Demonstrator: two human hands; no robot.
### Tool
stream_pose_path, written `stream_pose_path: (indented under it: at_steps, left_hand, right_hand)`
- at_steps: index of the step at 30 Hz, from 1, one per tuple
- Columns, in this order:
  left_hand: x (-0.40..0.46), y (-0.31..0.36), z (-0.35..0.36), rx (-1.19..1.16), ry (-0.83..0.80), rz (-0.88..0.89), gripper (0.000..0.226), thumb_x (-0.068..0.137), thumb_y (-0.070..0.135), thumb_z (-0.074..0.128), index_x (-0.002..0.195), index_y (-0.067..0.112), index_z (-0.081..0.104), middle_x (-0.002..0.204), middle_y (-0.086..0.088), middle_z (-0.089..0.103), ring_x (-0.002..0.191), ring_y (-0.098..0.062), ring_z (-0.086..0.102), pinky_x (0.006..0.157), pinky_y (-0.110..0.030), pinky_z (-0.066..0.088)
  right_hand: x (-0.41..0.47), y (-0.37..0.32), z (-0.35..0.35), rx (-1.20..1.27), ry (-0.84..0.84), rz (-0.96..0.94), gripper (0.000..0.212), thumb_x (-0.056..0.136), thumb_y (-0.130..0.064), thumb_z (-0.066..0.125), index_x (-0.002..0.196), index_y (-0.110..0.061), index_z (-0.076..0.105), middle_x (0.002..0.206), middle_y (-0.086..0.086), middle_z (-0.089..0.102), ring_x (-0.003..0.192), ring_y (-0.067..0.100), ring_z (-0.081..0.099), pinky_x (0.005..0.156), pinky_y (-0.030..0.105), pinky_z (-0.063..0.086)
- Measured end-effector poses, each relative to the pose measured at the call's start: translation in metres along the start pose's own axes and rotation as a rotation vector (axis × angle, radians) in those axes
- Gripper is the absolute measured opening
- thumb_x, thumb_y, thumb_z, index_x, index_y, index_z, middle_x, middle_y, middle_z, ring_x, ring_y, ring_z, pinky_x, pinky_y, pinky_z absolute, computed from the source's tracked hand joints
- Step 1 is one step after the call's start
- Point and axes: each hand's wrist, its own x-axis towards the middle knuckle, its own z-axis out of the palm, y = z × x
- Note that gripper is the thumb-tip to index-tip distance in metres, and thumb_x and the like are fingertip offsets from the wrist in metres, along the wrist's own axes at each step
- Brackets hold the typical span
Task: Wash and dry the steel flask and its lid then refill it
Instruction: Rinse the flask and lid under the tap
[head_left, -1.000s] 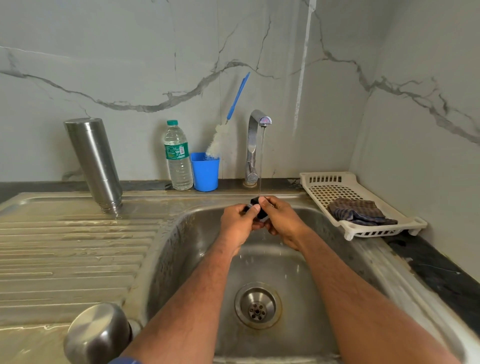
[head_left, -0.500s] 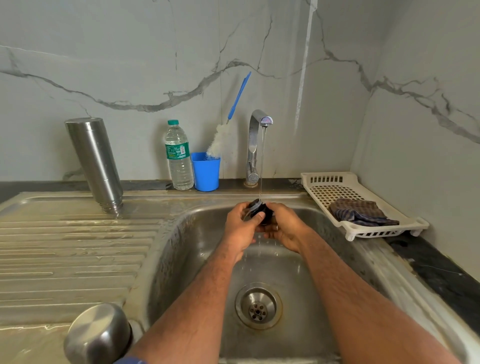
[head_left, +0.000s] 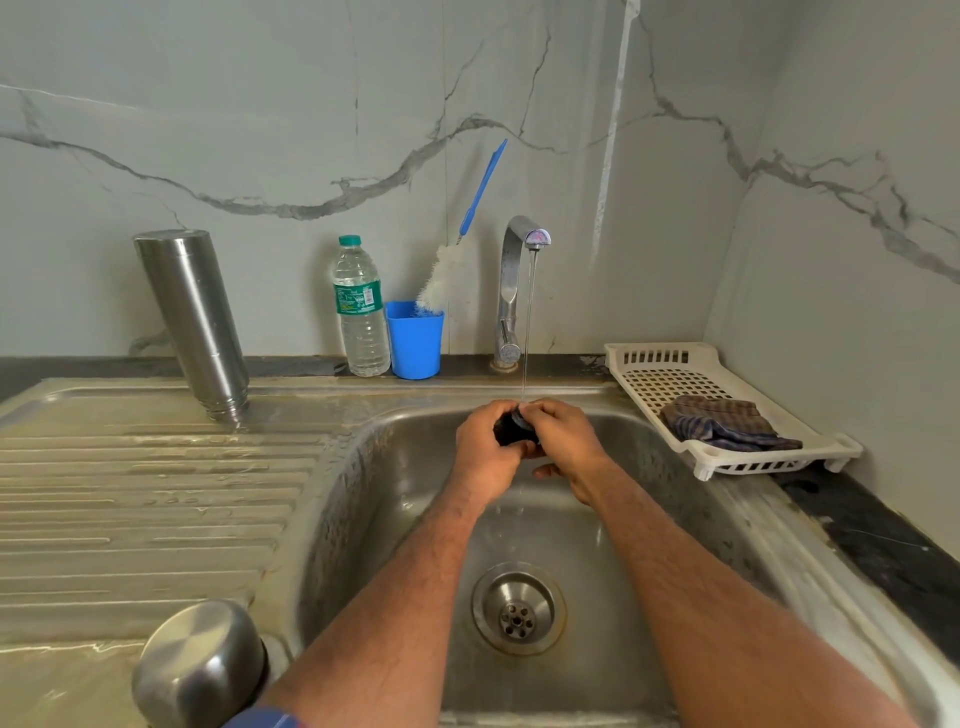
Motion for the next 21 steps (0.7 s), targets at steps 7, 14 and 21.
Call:
stream_pose_path:
  at_steps: [7,14,21]
  left_hand:
    - [0.003,0.0,-0.001,-0.12,0.058,-0.079,0.048,0.082,0.004,0.08,0.126,0.017,0.066,0.119,0.002,0.071,0.113,-0.012,0.066,0.105,-0.036,0.052]
    - [0.001,0.002,-0.001,-0.045,0.005,0.017,0.039,0.085,0.004,0.078,0.121,0.016,0.071,0.109,0.004,0.074,0.103,-0.008,0.068,0.098,-0.03,0.055]
    - [0.004,-0.001,-0.001,-0.114,0.047,-0.071,0.034,0.09,0.014,0.075,0.123,0.024,0.07,0.112,0.002,0.072,0.106,-0.017,0.069,0.09,-0.047,0.061]
  right_hand:
    - [-0.005,-0.009,-0.013,0.281,-0.068,0.126,0.017,0.099,-0.026,0.059,0.105,-0.018,0.073,0.11,0.008,0.071,0.095,0.03,0.07,0.066,0.041,0.055]
    - [-0.006,-0.011,0.002,0.229,0.088,0.1,0.027,0.101,-0.038,0.059,0.092,-0.013,0.063,0.101,0.01,0.074,0.085,0.025,0.069,0.056,0.035,0.057]
    - [-0.016,-0.017,-0.007,0.2,-0.123,0.12,0.031,0.105,-0.03,0.041,0.113,-0.017,0.068,0.103,0.01,0.073,0.08,0.024,0.075,0.067,0.041,0.06]
